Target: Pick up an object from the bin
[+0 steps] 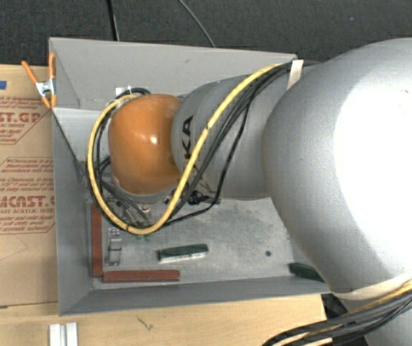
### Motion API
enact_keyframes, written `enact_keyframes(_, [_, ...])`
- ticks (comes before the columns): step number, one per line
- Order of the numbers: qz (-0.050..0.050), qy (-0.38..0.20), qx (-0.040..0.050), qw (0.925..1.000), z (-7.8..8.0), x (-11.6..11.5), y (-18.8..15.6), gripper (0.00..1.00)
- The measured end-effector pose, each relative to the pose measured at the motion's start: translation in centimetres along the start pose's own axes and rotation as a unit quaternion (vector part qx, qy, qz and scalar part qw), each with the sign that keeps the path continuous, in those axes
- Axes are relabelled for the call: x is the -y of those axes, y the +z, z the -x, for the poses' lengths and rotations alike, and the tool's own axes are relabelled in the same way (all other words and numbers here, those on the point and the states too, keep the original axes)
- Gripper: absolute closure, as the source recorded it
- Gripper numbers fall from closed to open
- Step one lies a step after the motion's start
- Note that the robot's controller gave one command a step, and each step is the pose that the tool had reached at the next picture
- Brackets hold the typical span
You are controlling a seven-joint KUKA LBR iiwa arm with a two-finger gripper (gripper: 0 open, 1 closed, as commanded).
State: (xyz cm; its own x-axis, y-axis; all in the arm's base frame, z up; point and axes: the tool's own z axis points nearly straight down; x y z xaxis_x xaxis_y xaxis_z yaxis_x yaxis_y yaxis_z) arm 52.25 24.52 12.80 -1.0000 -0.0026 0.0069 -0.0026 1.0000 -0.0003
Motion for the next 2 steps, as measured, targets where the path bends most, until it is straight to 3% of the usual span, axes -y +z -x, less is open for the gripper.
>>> enact_keyframes(1, [0.001,0.001,0.0035,1.0,0.3,0.1,-0.4,0.0])
enact_keyframes(2, [0.0,-0.053,0.0043,0.9986,-1.4,5.0,2.3,0.0])
